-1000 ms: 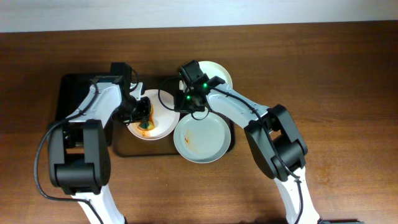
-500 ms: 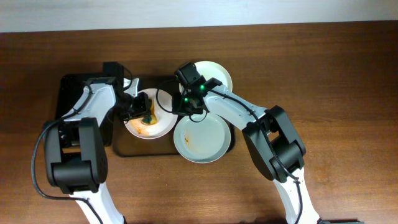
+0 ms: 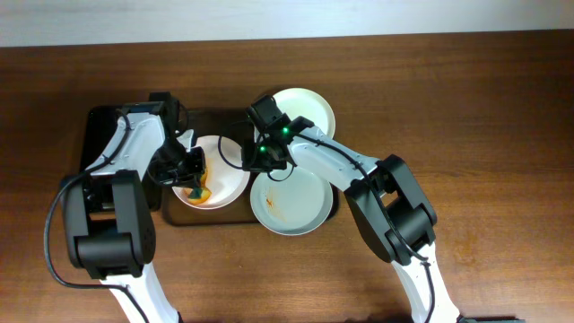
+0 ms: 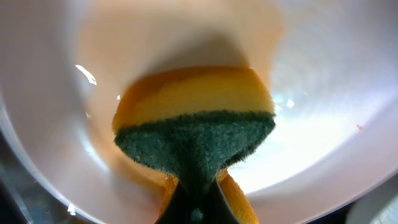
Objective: Clean dirty plates on tray and stack at the side
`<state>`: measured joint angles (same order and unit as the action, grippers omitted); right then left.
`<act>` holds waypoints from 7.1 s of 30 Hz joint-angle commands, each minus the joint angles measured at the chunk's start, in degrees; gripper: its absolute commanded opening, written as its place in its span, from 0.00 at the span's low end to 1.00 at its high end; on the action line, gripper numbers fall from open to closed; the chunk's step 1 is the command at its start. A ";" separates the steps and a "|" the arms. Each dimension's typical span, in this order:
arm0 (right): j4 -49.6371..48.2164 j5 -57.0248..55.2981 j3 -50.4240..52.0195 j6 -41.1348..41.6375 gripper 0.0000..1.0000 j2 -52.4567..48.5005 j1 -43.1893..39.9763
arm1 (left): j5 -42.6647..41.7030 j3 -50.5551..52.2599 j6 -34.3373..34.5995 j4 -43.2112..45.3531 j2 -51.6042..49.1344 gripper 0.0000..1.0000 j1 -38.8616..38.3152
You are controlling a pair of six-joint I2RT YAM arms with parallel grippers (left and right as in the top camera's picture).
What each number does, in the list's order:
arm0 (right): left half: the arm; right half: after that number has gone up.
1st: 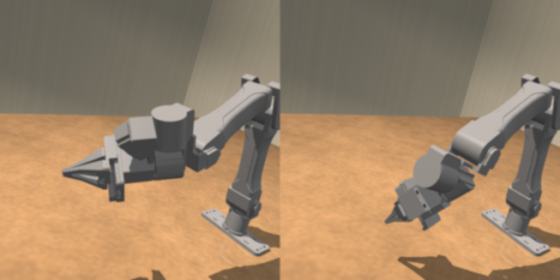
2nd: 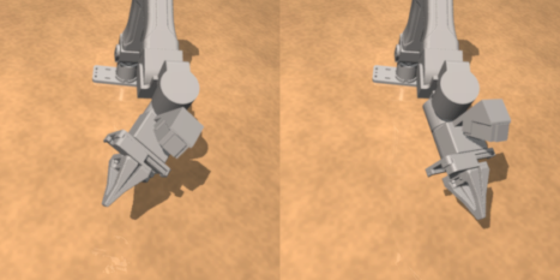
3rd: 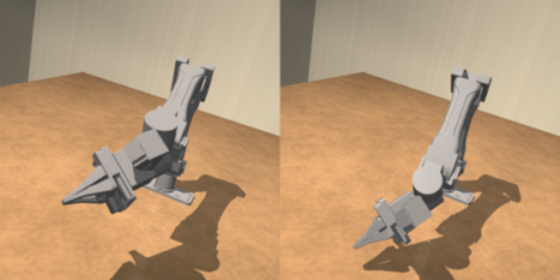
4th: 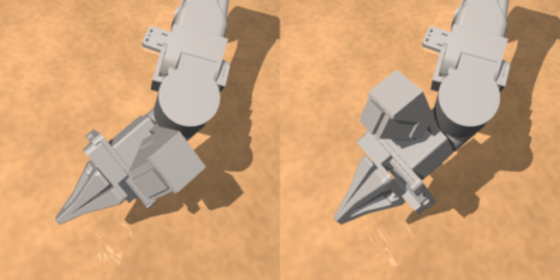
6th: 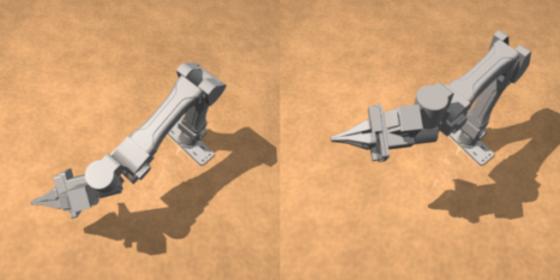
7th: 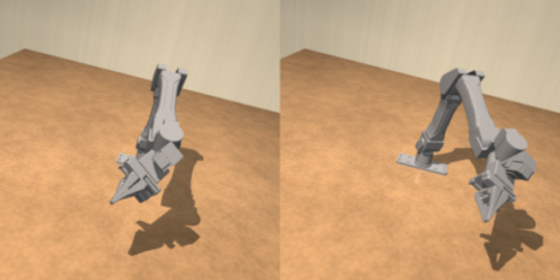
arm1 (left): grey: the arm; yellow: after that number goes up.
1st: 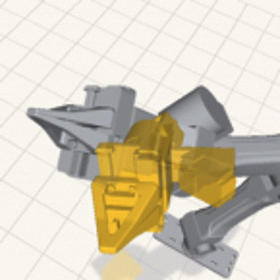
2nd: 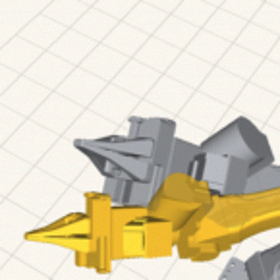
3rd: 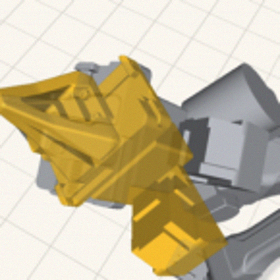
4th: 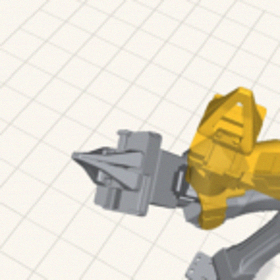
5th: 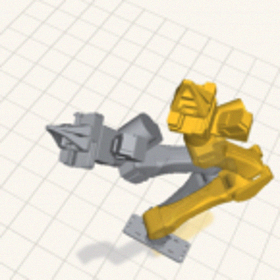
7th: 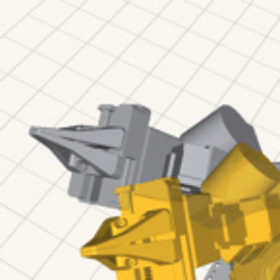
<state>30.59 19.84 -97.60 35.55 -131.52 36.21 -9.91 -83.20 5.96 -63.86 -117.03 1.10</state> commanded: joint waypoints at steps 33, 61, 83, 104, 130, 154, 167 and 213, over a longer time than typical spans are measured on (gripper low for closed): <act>1.11 2.03 0.13 -1.66 0.04 -1.88 -1.40 | -2.69 -18.71 3.41 -0.68 -0.68 0.01 4.70; 11.67 -85.22 -12.35 -14.43 0.04 11.43 18.64 | 2.47 -22.53 3.41 -1.16 -1.27 0.01 14.82; 18.49 -24.00 -11.89 5.18 0.09 -0.24 7.89 | 2.25 -22.53 3.43 -1.16 -1.27 0.01 14.32; 10.64 -2.56 -11.91 -21.57 0.35 -5.05 0.44 | 2.25 -19.04 3.41 -0.07 -1.27 0.01 9.75; 5.57 -14.49 -11.91 8.20 0.04 -5.90 0.42 | 15.85 6.12 3.87 24.87 -1.36 0.01 -4.11; 7.54 -13.90 -11.91 6.64 0.04 -5.90 0.44 | 18.12 7.41 3.50 28.79 -1.36 0.01 -4.37; 7.76 -13.88 -11.91 6.25 0.04 -5.90 0.44 | 9.77 7.30 2.60 22.34 -1.36 0.01 -5.55; 18.62 -23.19 -13.22 -10.10 0.04 7.54 0.70 | -3.76 -27.54 -5.97 -5.22 -1.36 0.01 15.87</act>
<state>49.06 4.16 -109.62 28.45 -130.52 36.62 -13.52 -109.73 0.19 -69.19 -118.19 15.84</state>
